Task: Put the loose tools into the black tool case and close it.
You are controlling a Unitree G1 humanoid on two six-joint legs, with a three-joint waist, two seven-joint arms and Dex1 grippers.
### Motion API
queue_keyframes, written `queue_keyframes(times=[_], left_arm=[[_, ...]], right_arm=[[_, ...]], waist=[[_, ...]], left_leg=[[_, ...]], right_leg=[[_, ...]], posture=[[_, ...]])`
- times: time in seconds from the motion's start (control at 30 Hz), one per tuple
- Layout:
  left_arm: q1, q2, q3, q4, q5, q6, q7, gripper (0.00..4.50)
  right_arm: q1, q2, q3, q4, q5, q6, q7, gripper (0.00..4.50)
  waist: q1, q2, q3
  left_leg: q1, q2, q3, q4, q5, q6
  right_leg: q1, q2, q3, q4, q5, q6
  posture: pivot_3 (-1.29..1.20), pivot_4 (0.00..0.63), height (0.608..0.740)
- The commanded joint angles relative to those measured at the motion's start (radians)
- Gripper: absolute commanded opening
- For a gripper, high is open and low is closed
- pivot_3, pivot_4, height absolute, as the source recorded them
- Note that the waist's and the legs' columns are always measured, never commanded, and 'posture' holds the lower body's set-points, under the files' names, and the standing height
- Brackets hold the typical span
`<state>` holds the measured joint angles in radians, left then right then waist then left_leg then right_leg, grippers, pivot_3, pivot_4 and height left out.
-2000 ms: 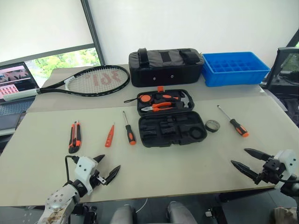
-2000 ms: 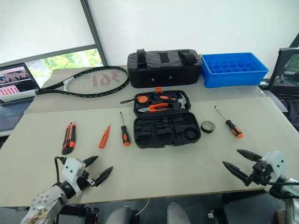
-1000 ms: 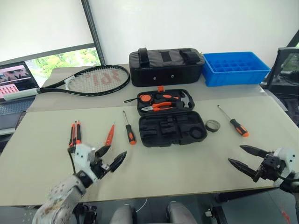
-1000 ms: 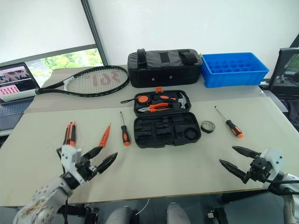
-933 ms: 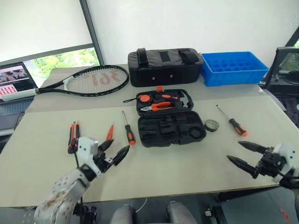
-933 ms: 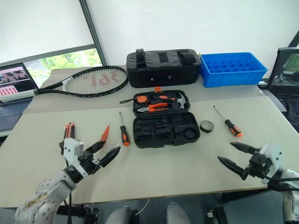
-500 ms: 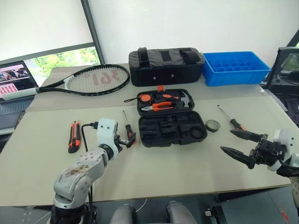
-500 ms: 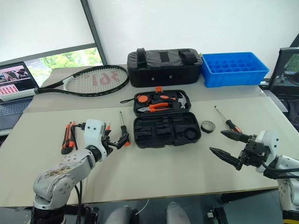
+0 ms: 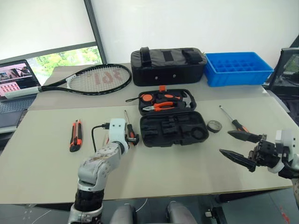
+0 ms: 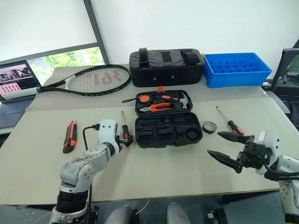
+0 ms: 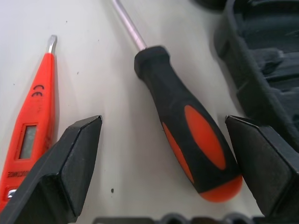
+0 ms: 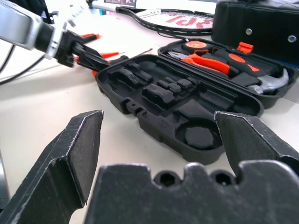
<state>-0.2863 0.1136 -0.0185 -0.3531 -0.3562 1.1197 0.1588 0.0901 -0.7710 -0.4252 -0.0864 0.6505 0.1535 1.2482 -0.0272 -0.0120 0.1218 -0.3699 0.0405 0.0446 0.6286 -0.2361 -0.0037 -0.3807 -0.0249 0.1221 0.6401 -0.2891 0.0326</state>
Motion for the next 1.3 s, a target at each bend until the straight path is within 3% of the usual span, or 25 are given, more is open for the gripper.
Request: queue_keyframes(times=[0.03, 0.07, 0.17, 0.4, 0.47, 0.63, 0.77, 1.0, 1.17, 1.3], left_arm=[[-0.044, -0.013, 0.014, 0.022, 0.023, 0.046, 0.002, 4.5], [-0.052, -0.02, 0.018, 0.029, 0.024, 0.062, 0.002, 4.5], [-0.066, -0.045, 0.032, 0.039, 0.038, 0.086, 0.006, 3.86], [-0.076, -0.067, 0.057, 0.032, 0.074, 0.124, 0.008, 1.42], [-0.077, -0.069, 0.062, 0.029, 0.082, 0.127, 0.007, 0.99], [-0.094, -0.058, 0.081, -0.009, 0.09, 0.096, -0.017, 0.99], [-0.136, 0.004, 0.049, -0.027, 0.105, 0.021, -0.073, 0.99], [-0.254, 0.226, -0.054, 0.046, 0.035, -0.354, -0.561, 0.99], [-0.324, 0.442, -0.232, 0.245, 0.197, -0.744, -0.888, 0.99], [-0.436, 0.48, -0.321, 0.482, 0.297, -0.961, -1.025, 0.99]], right_arm=[[0.002, -0.016, -0.051, -0.046, 0.034, 0.009, -0.007, 4.41], [0.004, -0.014, -0.053, -0.05, 0.034, 0.01, -0.008, 4.41], [0.012, -0.007, -0.062, -0.063, 0.036, 0.011, -0.012, 4.5], [0.025, 0.002, -0.071, -0.077, 0.041, 0.009, -0.019, 4.5], [0.026, 0.002, -0.07, -0.076, 0.042, 0.009, -0.018, 4.5], [0.028, 0.001, -0.076, -0.07, 0.051, 0.011, -0.015, 4.5], [0.03, -0.003, -0.086, -0.062, 0.064, 0.015, -0.017, 4.5], [0.037, 0.002, -0.105, -0.057, 0.076, 0.02, -0.025, 4.5], [0.039, 0.001, -0.122, -0.043, 0.072, 0.015, -0.028, 4.5], [0.054, 0.005, -0.146, -0.046, 0.065, 0.005, -0.034, 4.5]], waist=[[0.002, 0.0, 0.0], [0.003, 0.0, 0.0], [0.005, 0.0, 0.0], [0.011, 0.0, 0.0], [0.011, 0.0, 0.0], [0.01, 0.0, 0.0], [0.01, 0.0, 0.0], [0.014, 0.0, 0.0], [0.007, 0.001, 0.001], [0.013, 0.0, 0.001]], left_leg=[[0.0, -0.001, -0.001, 0.0, 0.0, 0.0], [0.0, -0.001, -0.002, 0.0, 0.0, 0.0], [0.0, -0.004, -0.006, 0.0, 0.0, 0.0], [0.001, -0.006, -0.013, 0.0, 0.0, 0.0], [0.001, -0.007, -0.014, 0.0, 0.0, 0.0], [0.0, -0.007, -0.015, 0.0, 0.0, 0.0], [0.0, -0.007, -0.016, 0.0, 0.0, 0.0], [-0.001, -0.008, -0.017, 0.0, 0.001, -0.001], [-0.001, -0.008, -0.016, -0.002, 0.0, -0.001], [-0.001, -0.008, -0.017, -0.001, 0.001, -0.001]], right_leg=[[0.0, 0.0, 0.0, 0.0, 0.0, 0.0], [0.0, 0.0, 0.0, 0.0, 0.0, 0.0], [0.002, 0.0, 0.0, 0.0, -0.001, 0.001], [0.011, 0.0, 0.0, -0.006, -0.002, 0.003], [0.011, -0.001, 0.0, -0.008, -0.001, 0.003], [0.012, -0.001, -0.001, -0.008, -0.001, 0.003], [0.011, -0.001, -0.002, -0.008, -0.001, 0.003], [0.011, -0.001, -0.002, -0.011, -0.001, 0.003], [0.011, -0.001, -0.001, -0.012, 0.0, 0.0], [0.011, 0.0, -0.002, -0.012, -0.001, 0.002]], posture=[[0.0, 0.15, 0.707], [0.0, 0.15, 0.707], [0.0, 0.15, 0.707], [0.0, 0.15, 0.707], [0.0, 0.15, 0.707], [0.0, 0.15, 0.707], [0.0, 0.15, 0.707], [0.0, 0.15, 0.707], [0.0, 0.15, 0.707], [0.0, 0.15, 0.707]])
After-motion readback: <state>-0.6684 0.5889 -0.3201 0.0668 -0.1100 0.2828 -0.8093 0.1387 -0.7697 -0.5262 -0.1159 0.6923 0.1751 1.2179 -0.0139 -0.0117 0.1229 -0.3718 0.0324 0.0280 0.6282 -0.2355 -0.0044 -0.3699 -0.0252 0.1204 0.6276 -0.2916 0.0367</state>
